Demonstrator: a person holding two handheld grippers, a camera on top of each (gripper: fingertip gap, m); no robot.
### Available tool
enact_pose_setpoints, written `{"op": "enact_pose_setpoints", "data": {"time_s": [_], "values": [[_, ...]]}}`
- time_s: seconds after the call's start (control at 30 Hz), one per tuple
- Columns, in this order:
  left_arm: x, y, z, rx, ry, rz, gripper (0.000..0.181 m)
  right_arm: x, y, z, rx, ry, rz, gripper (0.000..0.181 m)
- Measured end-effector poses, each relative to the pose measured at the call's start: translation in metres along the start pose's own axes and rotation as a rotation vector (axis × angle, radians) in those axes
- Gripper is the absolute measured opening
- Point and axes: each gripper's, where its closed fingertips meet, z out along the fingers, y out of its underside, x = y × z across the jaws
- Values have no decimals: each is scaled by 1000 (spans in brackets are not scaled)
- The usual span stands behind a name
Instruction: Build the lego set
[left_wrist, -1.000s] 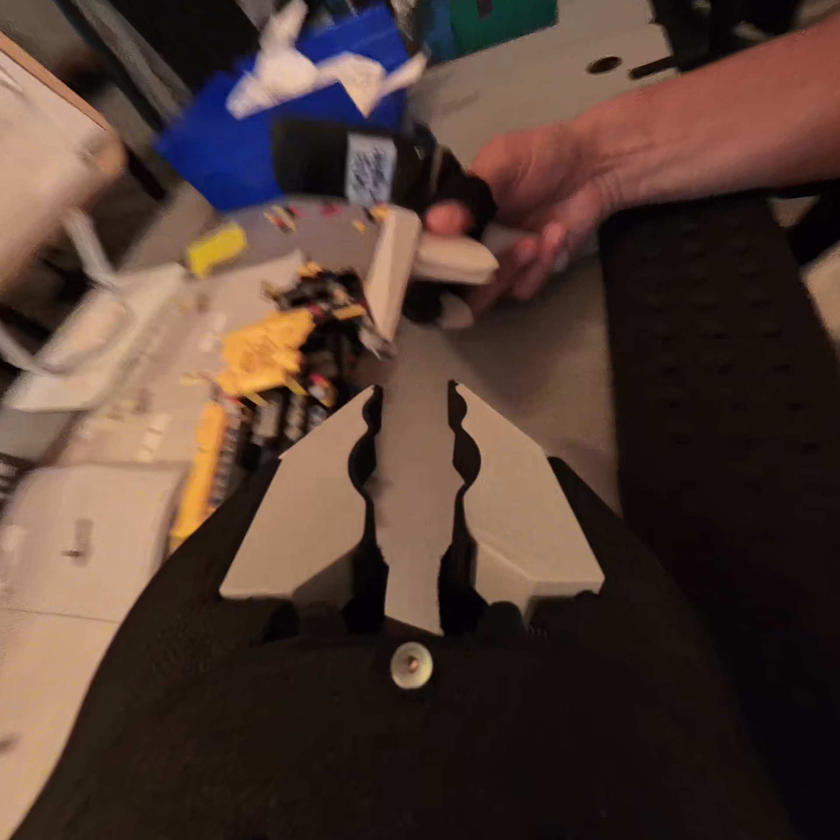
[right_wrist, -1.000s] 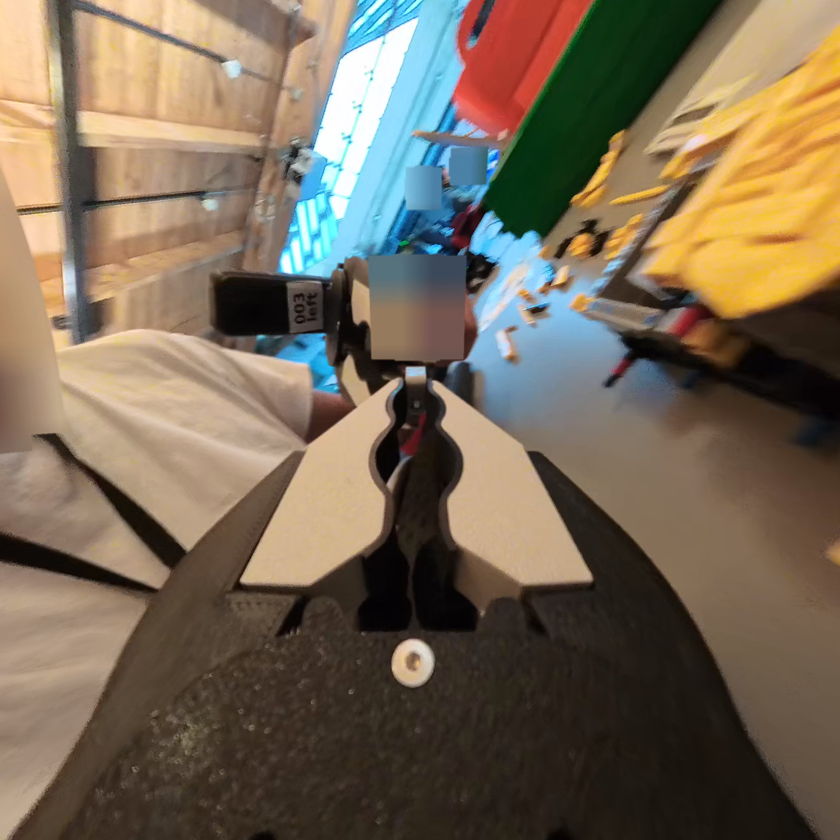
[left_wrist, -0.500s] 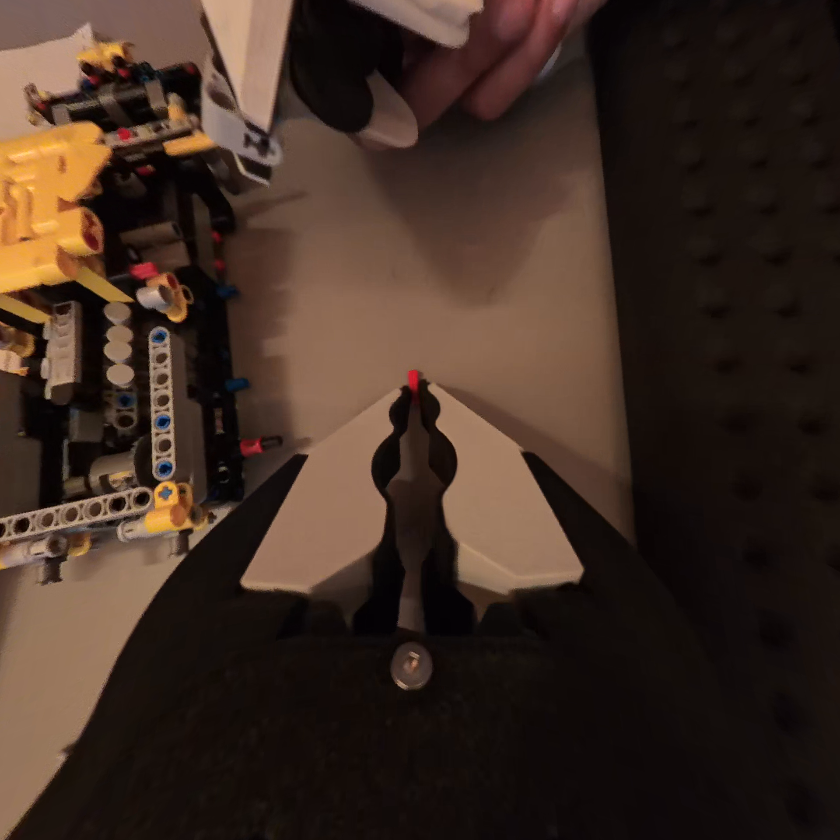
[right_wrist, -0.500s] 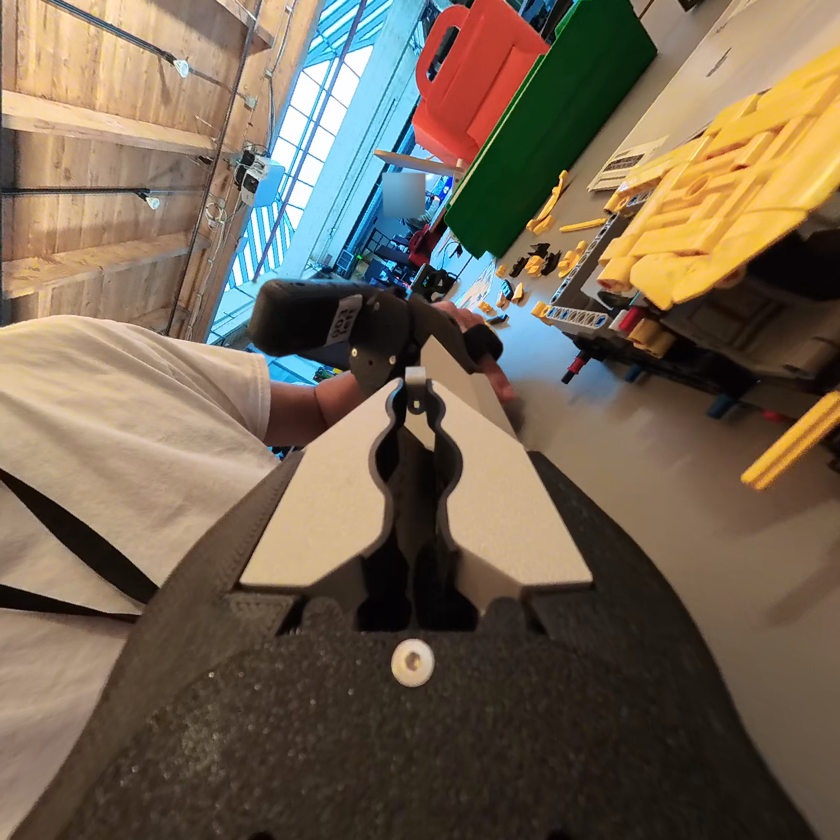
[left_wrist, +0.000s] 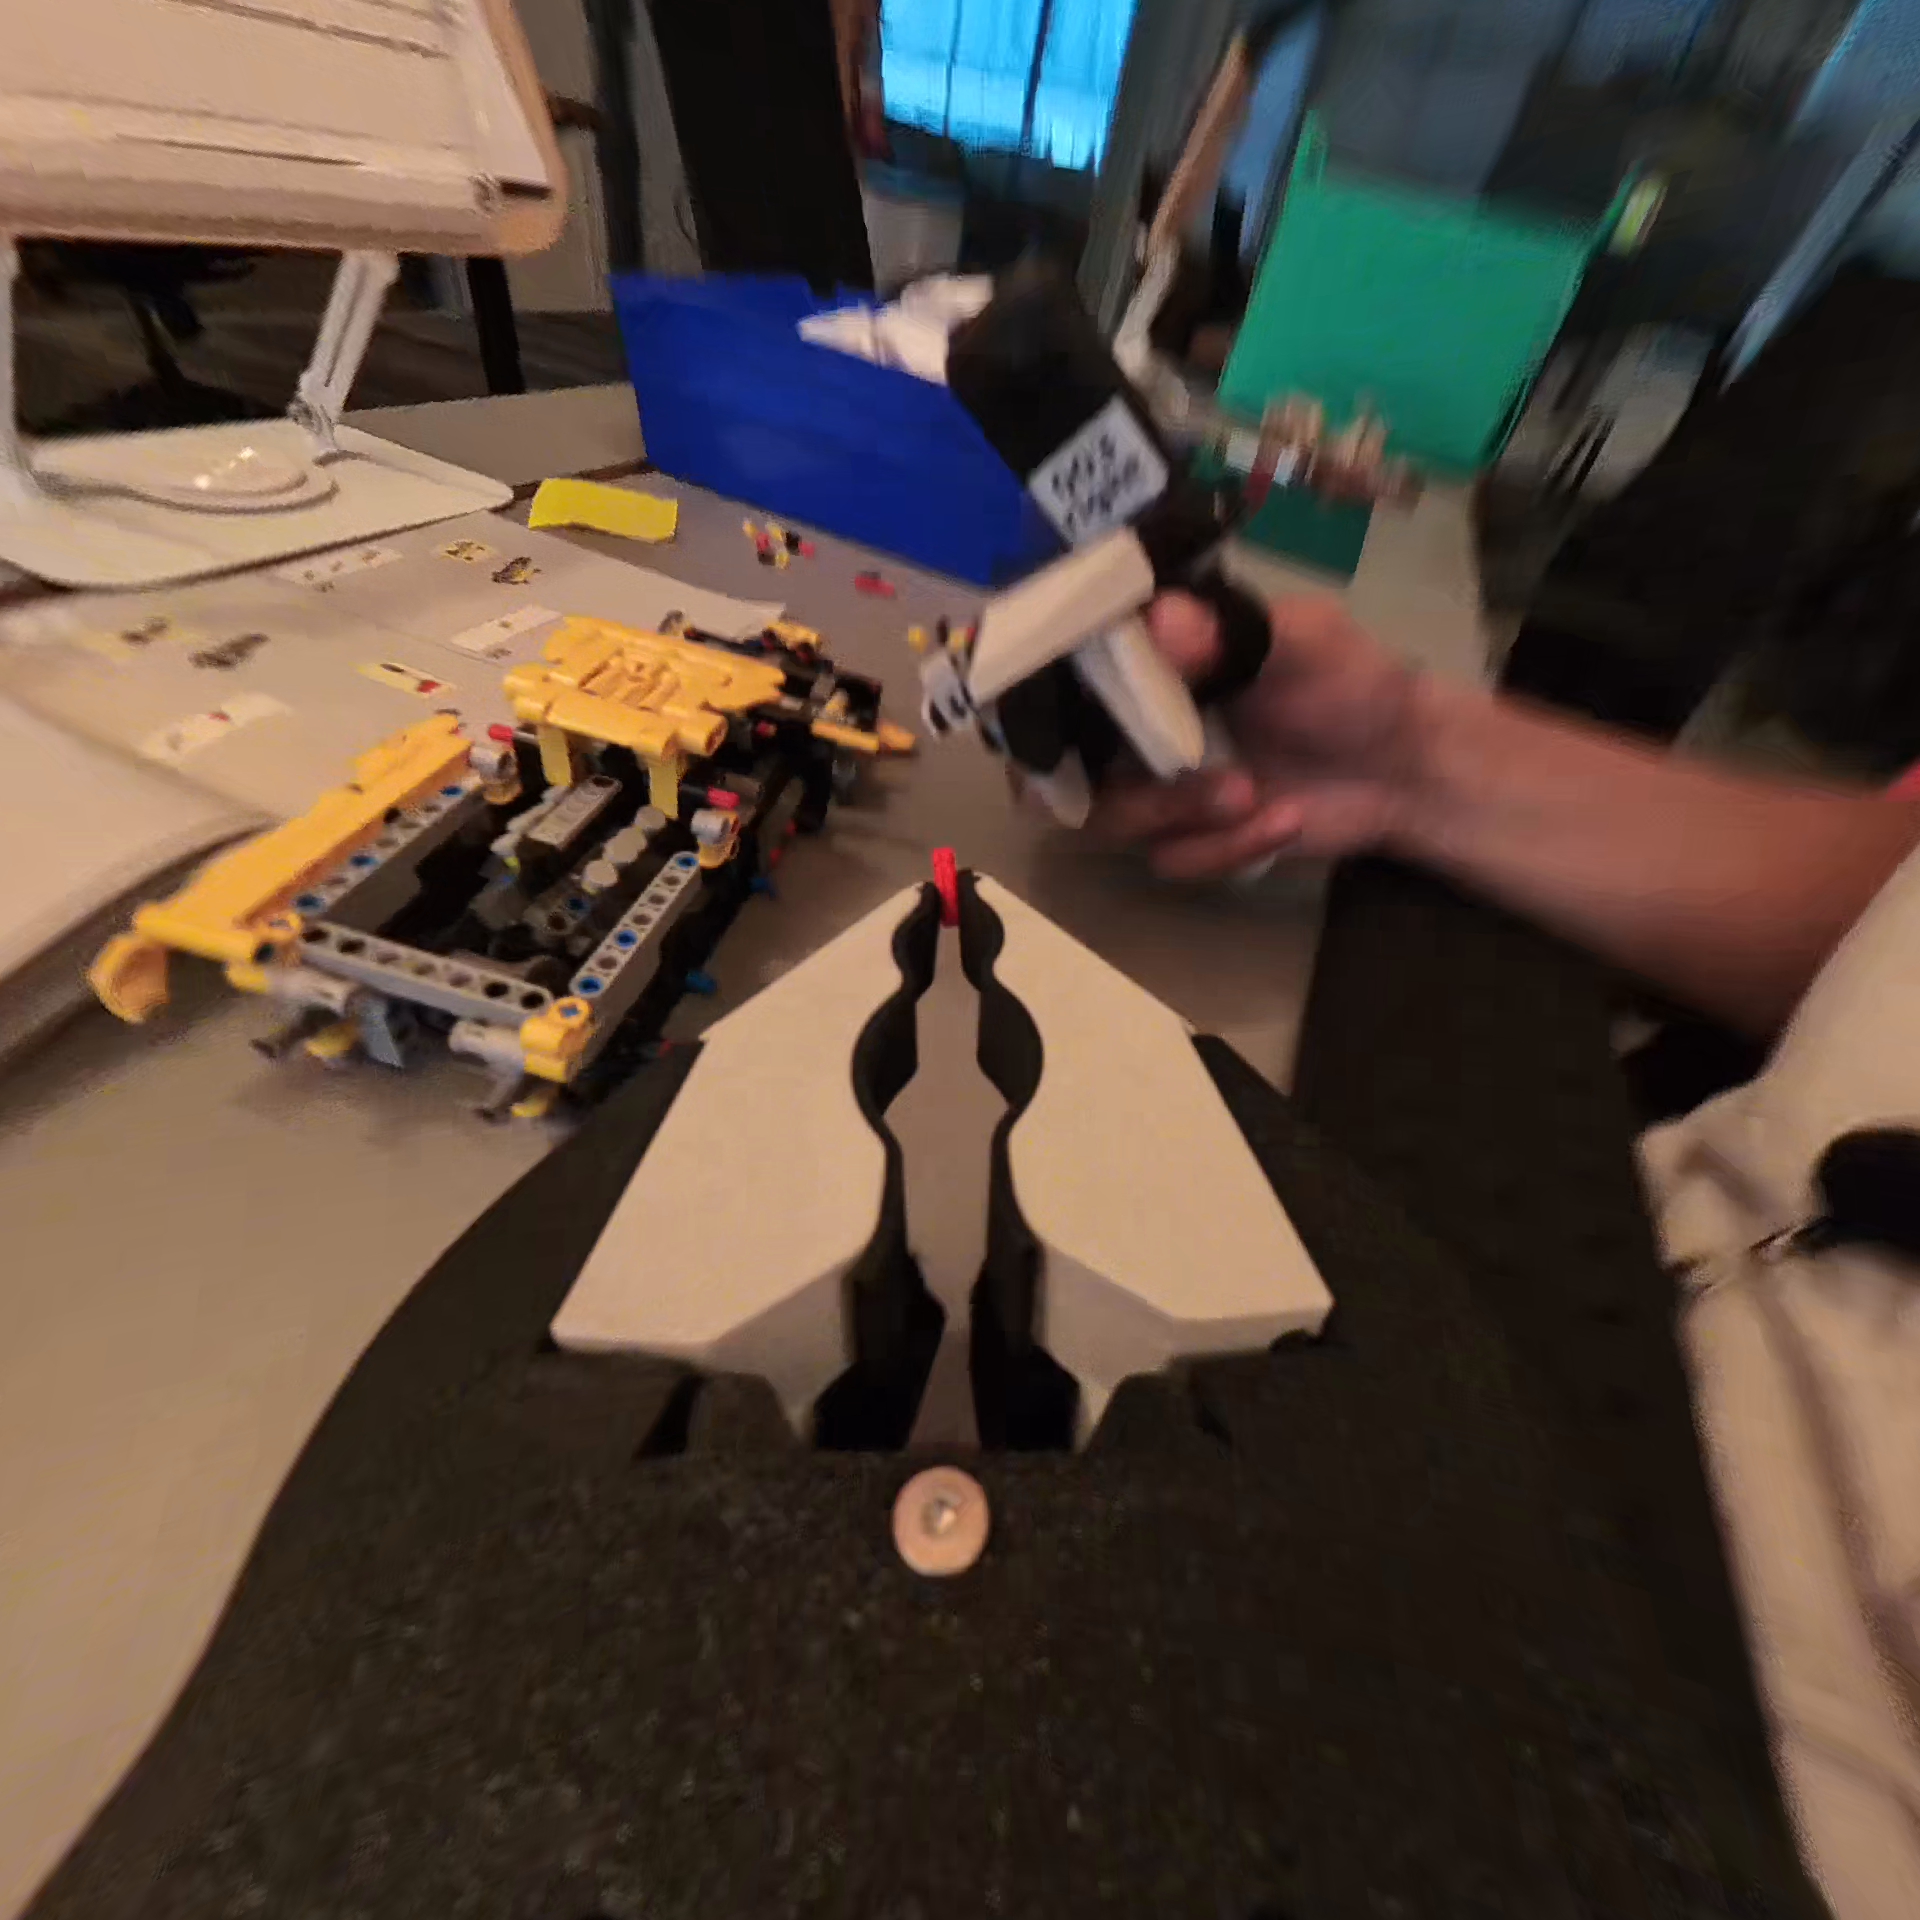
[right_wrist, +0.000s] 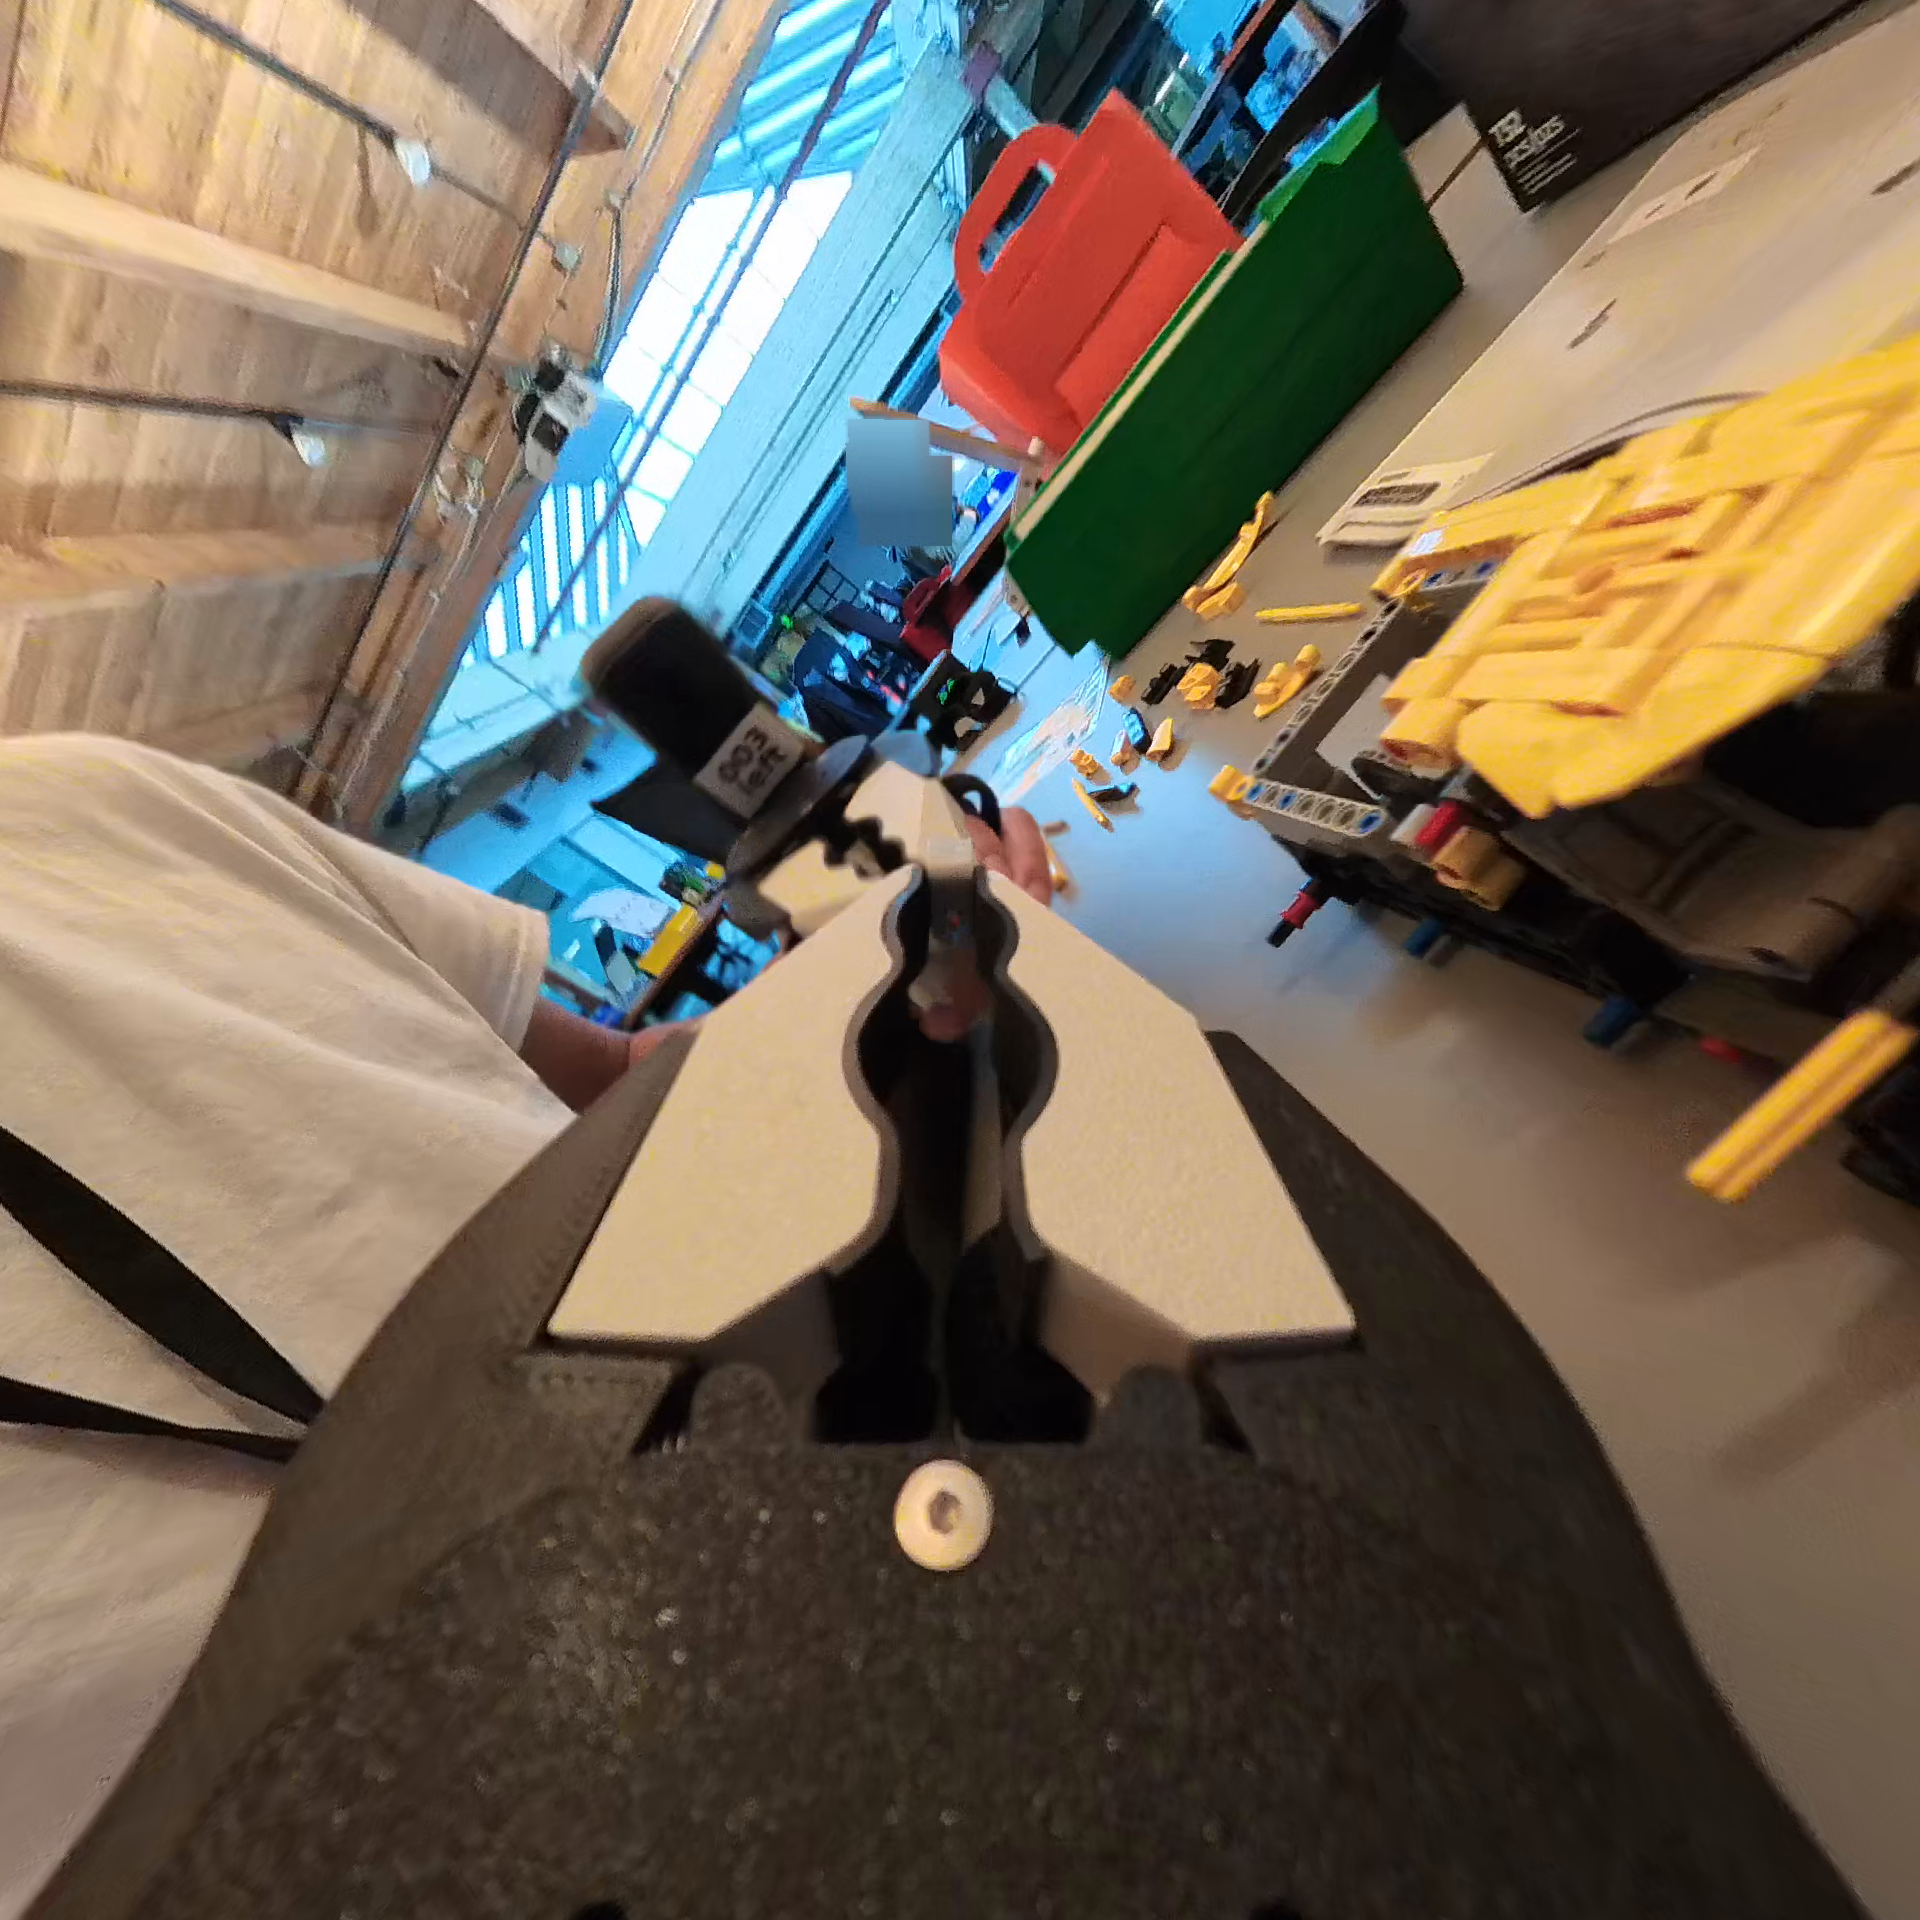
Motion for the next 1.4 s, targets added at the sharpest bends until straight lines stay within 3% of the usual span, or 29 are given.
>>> {"op": "enact_pose_setpoints", "data": {"time_s": [0.07, 0.13, 0.23, 0.3, 0.4, 0.7, 1.4], "values": [[0, -10, -8, 70, 34, -119, 3, 1, 3, 4, -47, 17, -66, 6], [1, -11, -13, 84, 69, -139, 3, -9, 3, 9, -113, -60, -101, 6], [10, 3, -7, 8, 122, -113, 3, -7, 16, 10, -299, -105, -240, 6], [15, 14, 0, -59, 138, -82, 3, -12, 18, 9, -341, -173, -227, 6], [19, 17, 3, -77, 151, -64, 3, -5, 39, 7, -445, -147, -285, 6], [31, 19, 5, -98, 226, -59, 2, -5, 57, 11, -489, -149, -333, 7], [37, 21, 5, -113, 248, -32, 2, -8, 60, 9, -503, -181, -324, 6]]}}
